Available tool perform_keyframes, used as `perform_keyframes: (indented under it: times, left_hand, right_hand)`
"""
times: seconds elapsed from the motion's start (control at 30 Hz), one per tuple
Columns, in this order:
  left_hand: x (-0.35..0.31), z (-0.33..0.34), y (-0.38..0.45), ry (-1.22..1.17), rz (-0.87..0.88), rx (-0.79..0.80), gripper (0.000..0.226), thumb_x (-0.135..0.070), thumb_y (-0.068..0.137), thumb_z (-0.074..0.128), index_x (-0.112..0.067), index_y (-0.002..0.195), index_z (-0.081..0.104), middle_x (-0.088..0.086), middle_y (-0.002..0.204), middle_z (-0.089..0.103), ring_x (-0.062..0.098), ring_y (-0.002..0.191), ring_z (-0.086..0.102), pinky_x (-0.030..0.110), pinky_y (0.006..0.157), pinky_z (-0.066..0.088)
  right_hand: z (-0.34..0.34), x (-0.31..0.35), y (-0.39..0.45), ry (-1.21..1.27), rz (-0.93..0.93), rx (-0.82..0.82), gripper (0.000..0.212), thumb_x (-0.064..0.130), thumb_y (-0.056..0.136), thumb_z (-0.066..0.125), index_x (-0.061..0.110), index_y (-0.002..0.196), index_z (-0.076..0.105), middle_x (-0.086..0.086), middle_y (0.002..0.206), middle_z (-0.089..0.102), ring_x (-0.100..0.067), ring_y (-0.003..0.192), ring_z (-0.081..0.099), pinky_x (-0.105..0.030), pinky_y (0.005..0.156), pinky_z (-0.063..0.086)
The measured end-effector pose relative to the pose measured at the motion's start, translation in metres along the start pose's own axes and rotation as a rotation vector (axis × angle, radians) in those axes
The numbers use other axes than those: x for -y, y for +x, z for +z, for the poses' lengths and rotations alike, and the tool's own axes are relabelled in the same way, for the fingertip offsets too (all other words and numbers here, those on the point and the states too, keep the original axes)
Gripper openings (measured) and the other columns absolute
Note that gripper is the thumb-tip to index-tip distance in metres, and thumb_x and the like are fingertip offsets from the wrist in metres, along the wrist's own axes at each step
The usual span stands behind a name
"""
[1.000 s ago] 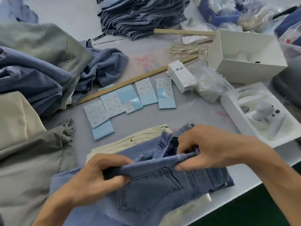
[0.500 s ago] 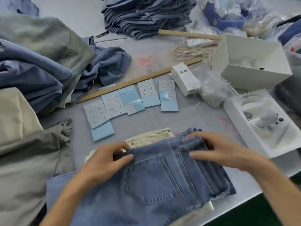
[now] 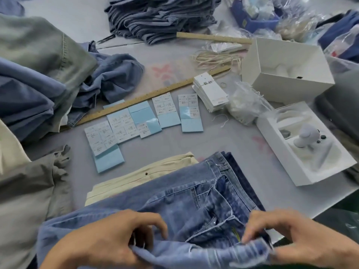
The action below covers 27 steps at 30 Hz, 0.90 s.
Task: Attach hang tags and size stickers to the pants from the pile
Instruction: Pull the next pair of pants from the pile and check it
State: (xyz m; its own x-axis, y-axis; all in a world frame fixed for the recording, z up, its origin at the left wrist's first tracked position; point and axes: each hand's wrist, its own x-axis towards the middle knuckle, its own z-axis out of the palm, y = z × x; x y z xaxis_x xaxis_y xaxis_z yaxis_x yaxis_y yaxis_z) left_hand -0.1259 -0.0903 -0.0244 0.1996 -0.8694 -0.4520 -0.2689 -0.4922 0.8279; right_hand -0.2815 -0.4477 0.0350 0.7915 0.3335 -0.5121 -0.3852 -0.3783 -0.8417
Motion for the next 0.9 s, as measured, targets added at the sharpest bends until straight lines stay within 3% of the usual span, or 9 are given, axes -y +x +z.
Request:
perform_keyframes:
  times: [0.17,0.27,0.37,0.43,0.47,0.53,0.63,0.73,0.9]
  left_hand:
    - [-0.019,-0.002,0.004,-0.116,-0.076,0.062,0.043,-0.063,0.082,0.071,-0.08,0.113,0.047,-0.048,0.113,0.057,-0.021,0.108,0.056,0.006,0.091,0.046]
    - [-0.028,-0.009,0.021,-0.32,0.027,0.203,0.068,-0.061,0.084,0.075,-0.057,0.144,0.042,-0.024,0.139,0.055,0.003,0.129,0.056,0.034,0.109,0.047]
    - [-0.029,-0.006,0.041,-0.577,0.158,0.302,0.082,-0.063,0.086,0.065,-0.028,0.155,0.038,0.003,0.149,0.054,0.029,0.129,0.059,0.039,0.101,0.054]
    - [-0.022,-0.004,0.057,-0.729,0.174,0.117,0.07,-0.059,0.09,0.067,-0.019,0.146,0.051,0.011,0.139,0.061,0.037,0.113,0.067,0.041,0.082,0.062]
    - [-0.015,-0.005,0.068,-0.644,0.142,-0.114,0.061,-0.059,0.087,0.071,-0.024,0.135,0.06,0.006,0.13,0.065,0.03,0.104,0.069,0.041,0.076,0.062]
    - [0.001,-0.006,0.087,-0.186,-0.039,-0.508,0.053,-0.07,0.072,0.076,-0.04,0.113,0.065,-0.009,0.109,0.064,0.008,0.089,0.061,0.034,0.08,0.055]
    - [0.014,0.005,0.105,0.362,-0.169,-0.457,0.045,-0.067,0.075,0.075,-0.039,0.101,0.053,-0.021,0.093,0.05,0.005,0.089,0.046,0.03,0.076,0.04]
    - [0.016,0.006,0.103,0.233,-0.076,-0.475,0.035,-0.05,0.085,0.073,-0.03,0.081,0.044,-0.016,0.073,0.051,0.007,0.074,0.045,0.033,0.067,0.038]
    - [0.005,0.003,0.067,0.097,-0.06,-0.675,0.027,-0.046,0.088,0.065,-0.029,0.086,0.044,-0.005,0.07,0.056,0.016,0.068,0.051,0.04,0.066,0.048]
  right_hand:
    - [0.008,0.014,0.003,-0.043,-0.098,0.017,0.006,0.029,0.095,0.075,0.026,0.095,0.079,0.002,0.101,0.069,-0.019,0.09,0.064,-0.029,0.079,0.048]
    - [0.011,0.008,-0.003,0.0,-0.12,0.039,0.019,0.004,0.092,0.073,0.021,0.096,0.08,0.003,0.111,0.063,-0.017,0.095,0.064,-0.027,0.088,0.047]
    - [0.014,0.008,-0.008,0.07,-0.135,0.062,0.012,0.018,0.096,0.071,0.019,0.102,0.081,-0.001,0.12,0.056,-0.024,0.104,0.06,-0.035,0.096,0.047]
    - [0.017,0.008,-0.01,0.083,-0.121,0.11,0.013,0.026,0.097,0.072,0.024,0.106,0.081,0.0,0.127,0.053,-0.024,0.114,0.058,-0.034,0.102,0.045]
    - [0.018,0.005,-0.012,0.043,-0.104,0.106,0.013,0.029,0.097,0.071,0.027,0.106,0.08,0.003,0.131,0.052,-0.022,0.119,0.057,-0.031,0.105,0.043]
    - [0.02,-0.005,-0.015,-0.132,-0.053,-0.028,0.014,0.038,0.097,0.067,0.034,0.103,0.08,0.008,0.137,0.051,-0.017,0.127,0.055,-0.024,0.107,0.041]
    - [0.02,-0.009,-0.017,-0.271,0.073,-0.219,0.008,0.027,0.09,0.075,0.033,0.093,0.079,0.021,0.132,0.055,-0.006,0.126,0.055,-0.021,0.102,0.043]
    - [0.016,0.003,-0.017,-0.177,0.0,-0.288,0.025,0.013,0.091,0.075,0.038,0.095,0.078,0.016,0.117,0.07,-0.009,0.112,0.065,-0.021,0.091,0.049]
    - [0.013,0.008,-0.017,-0.07,-0.061,-0.244,0.009,0.026,0.089,0.078,0.018,0.091,0.082,0.009,0.124,0.064,-0.02,0.111,0.065,-0.035,0.095,0.05]
